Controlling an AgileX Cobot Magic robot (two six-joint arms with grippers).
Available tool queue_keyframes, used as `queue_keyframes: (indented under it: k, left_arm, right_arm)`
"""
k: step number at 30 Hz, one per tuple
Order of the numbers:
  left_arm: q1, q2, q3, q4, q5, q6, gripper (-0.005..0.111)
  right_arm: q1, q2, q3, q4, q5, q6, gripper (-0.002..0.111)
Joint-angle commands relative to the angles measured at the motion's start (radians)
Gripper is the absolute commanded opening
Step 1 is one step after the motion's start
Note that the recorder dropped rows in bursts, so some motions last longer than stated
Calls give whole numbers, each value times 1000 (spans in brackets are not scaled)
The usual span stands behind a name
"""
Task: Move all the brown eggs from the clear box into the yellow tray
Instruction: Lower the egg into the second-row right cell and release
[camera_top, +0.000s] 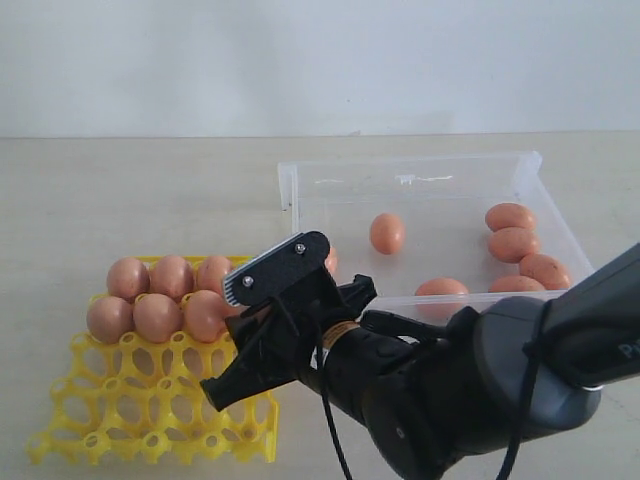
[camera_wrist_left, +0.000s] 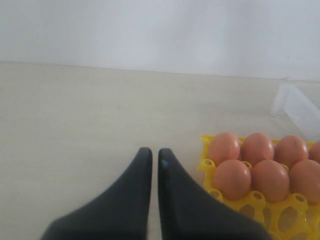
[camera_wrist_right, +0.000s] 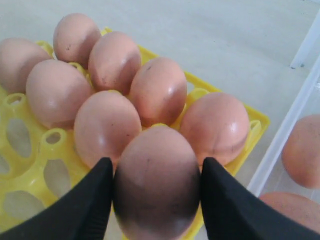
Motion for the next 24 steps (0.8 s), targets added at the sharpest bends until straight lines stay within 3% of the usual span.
queue_keyframes:
  k: [1,14,19,24]
  left_arm:
    - [-6,-4,4,5,-7,0,4]
    - [-6,-4,4,5,-7,0,4]
    - [-6,-4,4,5,-7,0,4]
    - [-6,-4,4,5,-7,0,4]
  right_arm:
    - [-1,1,-33,14,10,-27,5]
    - [-1,59,-42,14,19,-58,6]
    - [-1,54,-116,14,59,-58,37]
    - [-1,54,-129,14,94,-58,38]
